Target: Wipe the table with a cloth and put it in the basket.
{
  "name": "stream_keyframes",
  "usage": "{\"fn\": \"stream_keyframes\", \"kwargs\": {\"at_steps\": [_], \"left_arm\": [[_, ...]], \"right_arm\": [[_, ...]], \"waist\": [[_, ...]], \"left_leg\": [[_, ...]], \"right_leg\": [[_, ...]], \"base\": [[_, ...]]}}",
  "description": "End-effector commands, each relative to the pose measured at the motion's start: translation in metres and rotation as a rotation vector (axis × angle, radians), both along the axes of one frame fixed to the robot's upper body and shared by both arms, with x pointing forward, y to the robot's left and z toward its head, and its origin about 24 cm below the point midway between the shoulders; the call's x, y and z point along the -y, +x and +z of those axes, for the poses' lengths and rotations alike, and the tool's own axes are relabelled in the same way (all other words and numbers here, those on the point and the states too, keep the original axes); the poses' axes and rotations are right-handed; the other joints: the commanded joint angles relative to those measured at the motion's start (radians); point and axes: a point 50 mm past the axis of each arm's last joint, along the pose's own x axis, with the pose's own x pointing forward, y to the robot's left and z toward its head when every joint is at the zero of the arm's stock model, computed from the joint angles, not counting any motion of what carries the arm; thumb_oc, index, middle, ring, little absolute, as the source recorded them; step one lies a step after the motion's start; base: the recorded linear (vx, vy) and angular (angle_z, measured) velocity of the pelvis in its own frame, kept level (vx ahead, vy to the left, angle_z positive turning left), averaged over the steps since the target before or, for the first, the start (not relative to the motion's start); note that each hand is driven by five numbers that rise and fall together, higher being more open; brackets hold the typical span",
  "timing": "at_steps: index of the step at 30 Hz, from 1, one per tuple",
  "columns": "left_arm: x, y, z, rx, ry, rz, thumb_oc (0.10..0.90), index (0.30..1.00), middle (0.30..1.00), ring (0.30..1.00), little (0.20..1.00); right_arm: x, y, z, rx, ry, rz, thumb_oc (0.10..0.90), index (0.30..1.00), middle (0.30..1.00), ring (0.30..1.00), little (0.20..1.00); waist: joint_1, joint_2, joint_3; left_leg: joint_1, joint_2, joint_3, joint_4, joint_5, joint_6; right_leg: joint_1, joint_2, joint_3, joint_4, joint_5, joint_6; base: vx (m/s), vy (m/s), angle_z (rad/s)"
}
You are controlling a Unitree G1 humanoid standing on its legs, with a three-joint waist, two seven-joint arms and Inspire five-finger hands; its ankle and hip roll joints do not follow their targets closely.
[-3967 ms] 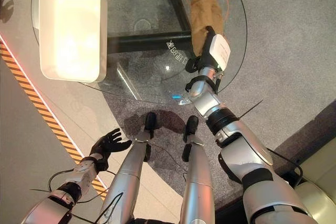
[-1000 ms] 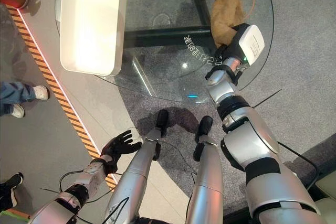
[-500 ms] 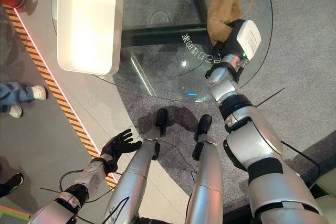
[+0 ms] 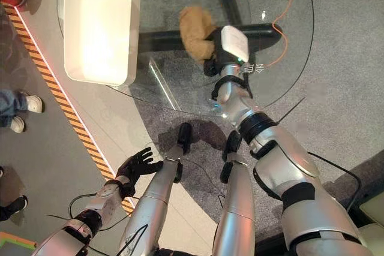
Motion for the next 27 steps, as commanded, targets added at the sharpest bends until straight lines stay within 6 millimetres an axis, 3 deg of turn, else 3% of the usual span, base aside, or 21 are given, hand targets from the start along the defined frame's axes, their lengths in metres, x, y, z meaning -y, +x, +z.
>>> {"fn": "stream_keyframes", "kwargs": {"at_steps": [1, 8, 17, 23, 27], "left_arm": [[-0.003, -0.012, -0.009, -0.031, 0.017, 0.016, 0.800, 0.900, 0.900, 0.900, 0.900], [-0.004, -0.010, -0.008, -0.029, 0.022, 0.015, 0.800, 0.900, 0.900, 0.900, 0.900], [-0.004, -0.004, -0.004, -0.020, 0.030, 0.010, 0.800, 0.900, 0.900, 0.900, 0.900], [-0.005, -0.003, -0.003, -0.024, 0.029, 0.015, 0.800, 0.900, 0.900, 0.900, 0.900], [-0.003, -0.002, -0.003, -0.024, 0.025, 0.012, 0.800, 0.900, 0.900, 0.900, 0.900]], "right_arm": [[-0.069, -0.020, 0.035, 0.160, -0.073, 0.331, 0.100, 0.300, 0.300, 0.300, 0.200], [-0.085, -0.028, 0.016, 0.079, -0.167, 0.443, 0.100, 0.300, 0.300, 0.300, 0.200], [-0.091, -0.031, 0.002, 0.011, -0.223, 0.497, 0.100, 0.300, 0.300, 0.300, 0.200], [-0.080, -0.026, 0.006, 0.073, -0.181, 0.407, 0.100, 0.300, 0.300, 0.300, 0.200], [-0.057, -0.016, 0.020, 0.195, -0.113, 0.241, 0.100, 0.300, 0.300, 0.300, 0.200]], "waist": [[0.000, 0.054, -0.018], [-0.002, 0.048, -0.018], [-0.001, 0.042, -0.018], [-0.004, 0.041, -0.018], [-0.003, 0.045, -0.018]], "left_leg": [[0.006, -0.065, 0.094, 0.036, -0.036, 0.084], [0.008, -0.066, 0.093, 0.028, -0.030, 0.082], [0.001, -0.065, 0.093, 0.028, -0.025, 0.081], [0.005, -0.061, 0.095, 0.023, -0.022, 0.081], [0.002, -0.059, 0.098, 0.027, -0.024, 0.083]], "right_leg": [[0.035, 0.031, -0.061, -0.081, 0.008, 0.017], [0.038, 0.032, -0.061, -0.089, 0.011, 0.021], [0.033, 0.029, -0.066, -0.093, 0.020, 0.025], [0.035, 0.028, -0.066, -0.096, 0.025, 0.028], [0.032, 0.023, -0.065, -0.096, 0.031, 0.029]], "base": [[-0.01, -0.003, 0.04], [0.00, 0.000, 0.00], [0.00, 0.000, 0.00], [0.00, 0.000, 0.00], [0.00, 0.000, 0.00]]}}
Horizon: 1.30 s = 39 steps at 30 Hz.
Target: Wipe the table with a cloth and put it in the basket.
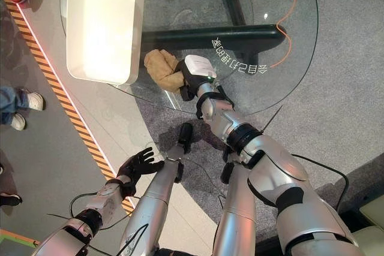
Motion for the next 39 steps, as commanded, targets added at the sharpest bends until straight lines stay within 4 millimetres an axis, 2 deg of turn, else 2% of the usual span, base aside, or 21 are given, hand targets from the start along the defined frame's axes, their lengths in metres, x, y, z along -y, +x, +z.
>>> {"fn": "stream_keyframes", "kwargs": {"at_steps": [1, 4, 5, 6, 7, 8, 12, 15, 21, 25, 32, 33, 34, 35, 36, 39], "left_arm": [[-0.005, -0.005, -0.005, -0.016, 0.023, 0.022, 0.800, 0.900, 0.900, 0.900, 0.900], [-0.005, -0.009, -0.008, -0.019, 0.020, 0.020, 0.800, 0.900, 0.900, 0.900, 0.900], [-0.004, -0.013, -0.012, -0.033, 0.023, 0.018, 0.800, 0.900, 0.900, 0.900, 0.900], [-0.004, -0.010, -0.009, -0.021, 0.022, 0.020, 0.800, 0.900, 0.900, 0.900, 0.900], [-0.004, -0.011, -0.010, -0.022, 0.019, 0.022, 0.800, 0.900, 0.900, 0.900, 0.900], [-0.005, -0.017, -0.015, -0.038, 0.019, 0.023, 0.800, 0.900, 0.900, 0.900, 0.900], [-0.008, -0.021, -0.017, -0.042, 0.016, 0.029, 0.800, 0.900, 0.900, 0.900, 0.900], [-0.013, -0.021, -0.016, -0.038, 0.007, 0.042, 0.800, 0.900, 0.900, 0.900, 0.900], [-0.019, -0.020, -0.015, -0.036, 0.002, 0.057, 0.800, 0.900, 0.900, 0.900, 0.900], [-0.023, -0.022, -0.015, -0.032, 0.000, 0.062, 0.800, 0.900, 0.900, 0.900, 0.900], [-0.031, -0.021, -0.012, -0.026, 0.006, 0.071, 0.800, 0.900, 0.900, 0.900, 0.900], [-0.031, -0.020, -0.011, -0.024, 0.008, 0.072, 0.800, 0.900, 0.900, 0.900, 0.900], [-0.031, -0.016, -0.008, -0.012, 0.008, 0.074, 0.800, 0.900, 0.900, 0.900, 0.900], [-0.031, -0.019, -0.010, -0.022, 0.009, 0.072, 0.800, 0.900, 0.900, 0.900, 0.900], [-0.032, -0.015, -0.007, -0.010, 0.009, 0.073, 0.800, 0.900, 0.900, 0.900, 0.900], [-0.034, -0.014, -0.006, -0.007, 0.010, 0.076, 0.800, 0.900, 0.900, 0.900, 0.900]], "right_arm": [[-0.019, -0.004, 0.053, 0.308, 0.144, 0.041, 0.100, 0.300, 0.300, 0.300, 0.200], [0.014, 0.003, 0.070, 0.416, 0.277, -0.132, 0.100, 0.300, 0.300, 0.300, 0.200], [0.026, 0.004, 0.071, 0.432, 0.320, -0.185, 0.100, 0.300, 0.300, 0.300, 0.200], [0.031, 0.004, 0.078, 0.461, 0.344, -0.206, 0.100, 0.300, 0.300, 0.300, 0.200], [0.041, 0.005, 0.083, 0.491, 0.383, -0.258, 0.100, 0.300, 0.300, 0.300, 0.200], [0.055, 0.006, 0.083, 0.504, 0.419, -0.312, 0.100, 0.300, 0.300, 0.300, 0.200], [0.098, 0.002, 0.100, 0.608, 0.517, -0.483, 0.100, 0.300, 0.300, 0.300, 0.200], [0.121, -0.003, 0.107, 0.664, 0.517, -0.553, 0.100, 0.300, 0.300, 0.300, 0.200], [0.152, -0.010, 0.110, 0.732, 0.511, -0.673, 0.100, 0.300, 0.300, 0.300, 0.200], [0.182, -0.019, 0.112, 0.782, 0.502, -0.798, 0.100, 0.300, 0.300, 0.300, 0.200], [0.210, -0.029, 0.110, 0.807, 0.551, -0.899, 0.100, 0.300, 0.300, 0.300, 0.200], [0.211, -0.030, 0.110, 0.806, 0.558, -0.901, 0.100, 0.300, 0.300, 0.300, 0.200], [0.210, -0.030, 0.114, 0.816, 0.566, -0.897, 0.100, 0.300, 0.300, 0.300, 0.200], [0.211, -0.030, 0.110, 0.807, 0.562, -0.901, 0.100, 0.300, 0.300, 0.300, 0.200], [0.211, -0.030, 0.114, 0.820, 0.573, -0.898, 0.100, 0.300, 0.300, 0.300, 0.200], [0.211, -0.031, 0.115, 0.825, 0.589, -0.895, 0.100, 0.300, 0.300, 0.300, 0.200]], "waist": [[-0.001, 0.047, -0.018], [0.000, 0.052, -0.018], [0.000, 0.052, -0.018], [0.000, 0.054, -0.018], [0.001, 0.055, -0.018], [0.001, 0.055, -0.018], [-0.002, 0.058, -0.018], [-0.013, 0.054, -0.018], [-0.025, 0.050, -0.018], [-0.027, 0.049, -0.018], [-0.027, 0.040, -0.018], [-0.028, 0.039, -0.018], [-0.028, 0.038, -0.018], [-0.028, 0.038, -0.018], [-0.029, 0.036, -0.018], [-0.029, 0.034, -0.018]], "left_leg": [[0.007, -0.056, 0.100, 0.026, -0.026, 0.084], [0.007, -0.053, 0.102, 0.028, -0.030, 0.084], [0.030, -0.053, 0.102, 0.037, -0.063, 0.081], [0.005, -0.052, 0.104, 0.029, -0.032, 0.085], [0.004, -0.052, 0.104, 0.030, -0.033, 0.084], [0.028, -0.052, 0.102, 0.041, -0.068, 0.081], [0.021, -0.048, 0.104, 0.047, -0.080, 0.087], [0.016, -0.046, 0.108, 0.050, -0.085, 0.092], [0.010, -0.042, 0.113, 0.056, -0.093, 0.097], [0.001, -0.041, 0.111, 0.063, -0.098, 0.100], [-0.004, -0.037, 0.107, 0.063, -0.101, 0.105], [-0.005, -0.037, 0.107, 0.062, -0.100, 0.105], [-0.030, -0.036, 0.111, 0.053, -0.066, 0.109], [-0.006, -0.036, 0.106, 0.061, -0.098, 0.105], [-0.032, -0.035, 0.110, 0.055, -0.067, 0.109], [-0.029, -0.035, 0.108, 0.054, -0.068, 0.109]], "right_leg": [[0.034, 0.026, -0.062, -0.099, 0.034, 0.027], [0.035, 0.024, -0.061, -0.099, 0.036, 0.030], [0.053, 0.023, -0.051, -0.080, 0.003, 0.040], [0.034, 0.022, -0.061, -0.099, 0.037, 0.031], [0.033, 0.021, -0.062, -0.099, 0.038, 0.032], [0.050, 0.021, -0.050, -0.077, 0.003, 0.042], [0.039, 0.021, -0.049, -0.072, 0.002, 0.042], [0.031, 0.026, -0.045, -0.070, 0.002, 0.042], [0.024, 0.032, -0.038, -0.069, -0.002, 0.040], [0.019, 0.034, -0.035, -0.066, -0.005, 0.039], [0.020, 0.041, -0.037, -0.070, -0.005, 0.040], [0.021, 0.041, -0.037, -0.072, -0.004, 0.040], [0.001, 0.040, -0.048, -0.090, 0.031, 0.031], [0.020, 0.042, -0.037, -0.075, -0.002, 0.040], [0.000, 0.040, -0.048, -0.089, 0.031, 0.031], [0.004, 0.043, -0.047, -0.090, 0.029, 0.031]], "base": [[0.00, 0.000, 0.00], [0.02, 0.004, 0.01], [0.00, 0.017, 0.03], [0.00, 0.015, 0.05], [0.00, 0.018, 0.06], [0.08, 0.010, 0.08], [0.03, 0.007, 0.03], [0.00, 0.000, 0.00], [0.00, 0.006, -0.04], [0.00, 0.000, 0.00], [0.00, 0.000, 0.00], [-0.08, -0.011, -0.01], [0.00, 0.000, 0.00], [-0.08, -0.003, -0.03], [0.00, 0.000, 0.00], [-0.03, -0.002, 0.00]]}}
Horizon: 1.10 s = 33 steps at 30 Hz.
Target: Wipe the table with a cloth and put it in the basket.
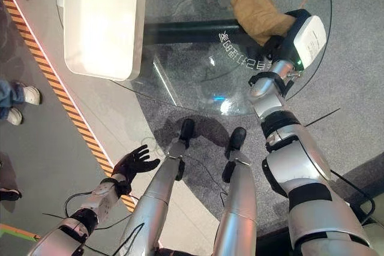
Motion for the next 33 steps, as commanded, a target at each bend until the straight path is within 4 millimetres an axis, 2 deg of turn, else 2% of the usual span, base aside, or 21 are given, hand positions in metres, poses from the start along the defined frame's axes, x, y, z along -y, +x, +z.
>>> {"fn": "stream_keyframes", "kwargs": {"at_steps": [1, 4, 6, 7, 8, 9, 20, 25, 29, 31, 32, 33], "left_arm": [[-0.019, -0.017, -0.012, -0.044, 0.002, 0.052, 0.800, 0.900, 0.900, 0.900, 0.900], [-0.021, -0.021, -0.015, -0.055, 0.006, 0.055, 0.800, 0.900, 0.900, 0.900, 0.900], [-0.023, -0.021, -0.015, -0.056, 0.008, 0.056, 0.800, 0.900, 0.900, 0.900, 0.900], [-0.024, -0.019, -0.013, -0.046, 0.007, 0.058, 0.800, 0.900, 0.900, 0.900, 0.900], [-0.024, -0.021, -0.015, -0.056, 0.008, 0.058, 0.800, 0.900, 0.900, 0.900, 0.900], [-0.024, -0.019, -0.013, -0.047, 0.009, 0.060, 0.800, 0.900, 0.900, 0.900, 0.900], [-0.027, -0.017, -0.011, -0.043, 0.011, 0.070, 0.800, 0.900, 0.900, 0.900, 0.900], [-0.026, -0.016, -0.010, -0.041, 0.016, 0.070, 0.800, 0.900, 0.900, 0.900, 0.900], [-0.027, -0.014, -0.008, -0.035, 0.016, 0.065, 0.800, 0.900, 0.900, 0.900, 0.900], [-0.027, -0.014, -0.008, -0.033, 0.015, 0.064, 0.800, 0.900, 0.900, 0.900, 0.900], [-0.025, -0.013, -0.008, -0.033, 0.016, 0.064, 0.800, 0.900, 0.900, 0.900, 0.900], [-0.025, -0.013, -0.008, -0.032, 0.015, 0.063, 0.800, 0.900, 0.900, 0.900, 0.900]], "right_arm": [[0.061, -0.029, 0.060, 0.237, -0.011, -0.254, 0.100, 0.300, 0.300, 0.300, 0.200], [0.060, -0.029, 0.058, 0.244, 0.001, -0.253, 0.100, 0.300, 0.300, 0.300, 0.200], [0.060, -0.029, 0.059, 0.251, 0.003, -0.258, 0.100, 0.300, 0.300, 0.300, 0.200], [0.060, -0.029, 0.062, 0.263, 0.009, -0.256, 0.100, 0.300, 0.300, 0.300, 0.200], [0.061, -0.029, 0.059, 0.253, 0.004, -0.261, 0.100, 0.300, 0.300, 0.300, 0.200], [0.061, -0.030, 0.062, 0.265, 0.008, -0.261, 0.100, 0.300, 0.300, 0.300, 0.200], [0.056, -0.029, 0.063, 0.310, 0.054, -0.228, 0.100, 0.300, 0.300, 0.300, 0.200], [0.036, -0.022, 0.070, 0.311, -0.011, -0.099, 0.100, 0.300, 0.300, 0.300, 0.200], [0.002, -0.014, 0.077, 0.286, -0.097, 0.062, 0.100, 0.300, 0.300, 0.300, 0.200], [-0.008, -0.013, 0.078, 0.283, -0.116, 0.102, 0.100, 0.300, 0.300, 0.300, 0.200], [-0.024, -0.010, 0.078, 0.262, -0.148, 0.175, 0.100, 0.300, 0.300, 0.300, 0.200], [-0.027, -0.010, 0.078, 0.259, -0.152, 0.191, 0.100, 0.300, 0.300, 0.300, 0.200]], "waist": [[-0.022, 0.039, -0.022], [-0.021, 0.037, -0.022], [-0.020, 0.035, -0.022], [-0.021, 0.035, -0.022], [-0.020, 0.034, -0.022], [-0.021, 0.033, -0.022], [-0.025, 0.021, -0.022], [-0.025, 0.017, -0.022], [-0.024, 0.014, -0.022], [-0.024, 0.014, -0.022], [-0.024, 0.014, -0.022], [-0.024, 0.014, -0.022]], "left_leg": [[0.022, -0.018, 0.104, 0.029, -0.064, 0.077], [0.045, -0.018, 0.099, 0.037, -0.096, 0.072], [0.047, -0.018, 0.097, 0.037, -0.096, 0.072], [0.023, -0.017, 0.101, 0.030, -0.064, 0.075], [0.048, -0.017, 0.097, 0.036, -0.096, 0.071], [0.026, -0.017, 0.101, 0.027, -0.063, 0.075], [0.021, -0.015, 0.098, 0.024, -0.064, 0.074], [0.023, -0.018, 0.097, 0.019, -0.062, 0.072], [0.027, -0.021, 0.097, 0.012, -0.057, 0.068], [0.029, -0.021, 0.098, 0.008, -0.055, 0.068], [0.030, -0.022, 0.098, 0.009, -0.054, 0.065], [0.030, -0.023, 0.098, 0.009, -0.054, 0.065]], "right_leg": [[0.021, 0.056, -0.051, -0.054, 0.009, -0.004], [0.041, 0.060, -0.040, -0.040, -0.024, 0.006], [0.044, 0.062, -0.040, -0.040, -0.025, 0.005], [0.026, 0.060, -0.050, -0.055, 0.007, -0.004], [0.046, 0.063, -0.039, -0.040, -0.026, 0.006], [0.030, 0.062, -0.050, -0.057, 0.006, -0.004], [0.031, 0.072, -0.048, -0.063, 0.006, -0.003], [0.034, 0.074, -0.048, -0.071, 0.008, -0.003], [0.039, 0.076, -0.051, -0.079, 0.008, -0.004], [0.042, 0.077, -0.052, -0.083, 0.008, -0.005], [0.042, 0.075, -0.054, -0.081, 0.005, -0.005], [0.042, 0.075, -0.054, -0.082, 0.005, -0.006]], "base": [[0.00, 0.000, 0.00], [0.06, -0.020, -0.01], [-0.04, 0.004, 0.00], [0.00, 0.000, 0.00], [-0.08, 0.007, -0.05], [0.00, -0.003, -0.05], [-0.01, -0.001, -0.01], [0.00, 0.000, 0.00], [0.00, 0.000, 0.00], [-0.01, 0.002, -0.06], [-0.01, 0.004, -0.06], [-0.01, 0.005, -0.05]]}}
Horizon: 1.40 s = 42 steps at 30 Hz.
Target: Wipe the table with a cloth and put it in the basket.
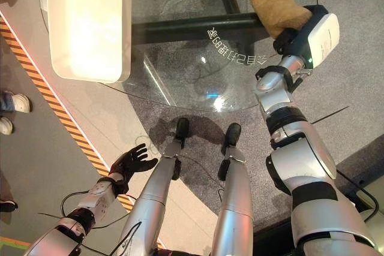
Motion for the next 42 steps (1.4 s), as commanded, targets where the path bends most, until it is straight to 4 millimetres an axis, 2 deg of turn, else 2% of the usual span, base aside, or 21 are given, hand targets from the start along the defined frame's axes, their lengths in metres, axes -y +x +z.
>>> {"fn": "stream_keyframes", "kwargs": {"at_steps": [1, 7, 11, 22, 26, 29, 33, 42], "left_arm": [[-0.017, -0.013, -0.009, -0.034, 0.005, 0.061, 0.800, 0.900, 0.900, 0.900, 0.900], [-0.017, -0.013, -0.009, -0.029, 0.011, 0.061, 0.800, 0.900, 0.900, 0.900, 0.900], [-0.017, -0.012, -0.009, -0.028, 0.013, 0.060, 0.800, 0.900, 0.900, 0.900, 0.900], [-0.007, -0.006, -0.006, -0.019, 0.013, 0.050, 0.800, 0.900, 0.900, 0.900, 0.900], [-0.004, -0.005, -0.006, -0.020, 0.014, 0.047, 0.800, 0.900, 0.900, 0.900, 0.900], [-0.003, -0.005, -0.006, -0.020, 0.013, 0.047, 0.800, 0.900, 0.900, 0.900, 0.900], [-0.001, -0.003, -0.005, -0.016, 0.009, 0.045, 0.800, 0.900, 0.900, 0.900, 0.900], [-0.001, 0.001, -0.002, -0.006, 0.004, 0.055, 0.800, 0.900, 0.900, 0.900, 0.900]], "right_arm": [[-0.031, -0.007, 0.059, 0.171, -0.237, 0.192, 0.100, 0.300, 0.300, 0.300, 0.200], [-0.077, -0.003, 0.041, 0.007, -0.425, 0.404, 0.100, 0.300, 0.300, 0.300, 0.200], [-0.105, -0.004, 0.022, -0.091, -0.518, 0.544, 0.100, 0.300, 0.300, 0.300, 0.200], [-0.156, -0.012, -0.028, -0.315, -0.606, 0.842, 0.100, 0.300, 0.300, 0.300, 0.200], [-0.165, -0.016, -0.046, -0.384, -0.600, 0.911, 0.100, 0.300, 0.300, 0.300, 0.200], [-0.169, -0.018, -0.051, -0.403, -0.604, 0.938, 0.100, 0.300, 0.300, 0.300, 0.200], [-0.183, -0.025, -0.064, -0.449, -0.604, 1.014, 0.100, 0.300, 0.300, 0.300, 0.200], [-0.180, -0.023, -0.066, -0.437, -0.571, 0.992, 0.100, 0.300, 0.300, 0.300, 0.200]], "waist": [[0.029, 0.019, -0.024], [0.033, 0.018, -0.024], [0.034, 0.013, -0.024], [0.032, 0.013, -0.024], [0.032, 0.015, -0.024], [0.032, 0.015, -0.024], [0.030, 0.015, -0.024], [0.028, 0.014, -0.024]], "left_leg": [[0.047, -0.037, 0.088, 0.011, -0.053, 0.057], [0.052, -0.039, 0.090, 0.002, -0.046, 0.055], [0.057, -0.038, 0.093, -0.004, -0.041, 0.053], [0.055, -0.039, 0.098, -0.013, -0.030, 0.046], [0.058, -0.041, 0.098, -0.018, -0.027, 0.045], [0.058, -0.041, 0.099, -0.019, -0.025, 0.044], [0.059, -0.042, 0.100, -0.021, -0.021, 0.041], [0.060, -0.040, 0.100, -0.022, -0.017, 0.040]], "right_leg": [[0.041, 0.057, -0.057, -0.027, -0.034, -0.007], [0.047, 0.054, -0.067, -0.028, -0.039, -0.011], [0.056, 0.054, -0.073, -0.033, -0.042, -0.013], [0.052, 0.054, -0.074, -0.035, -0.044, -0.014], [0.052, 0.053, -0.075, -0.037, -0.043, -0.013], [0.052, 0.053, -0.075, -0.038, -0.042, -0.013], [0.051, 0.051, -0.075, -0.039, -0.040, -0.012], [0.049, 0.051, -0.069, -0.040, -0.034, -0.011]], "base": [[-0.01, 0.000, -0.03], [0.00, 0.000, 0.00], [0.00, 0.000, 0.00], [0.00, 0.000, 0.00], [0.00, 0.000, 0.00], [0.00, 0.000, 0.00], [0.00, 0.000, 0.00], [0.00, 0.000, 0.00]]}}
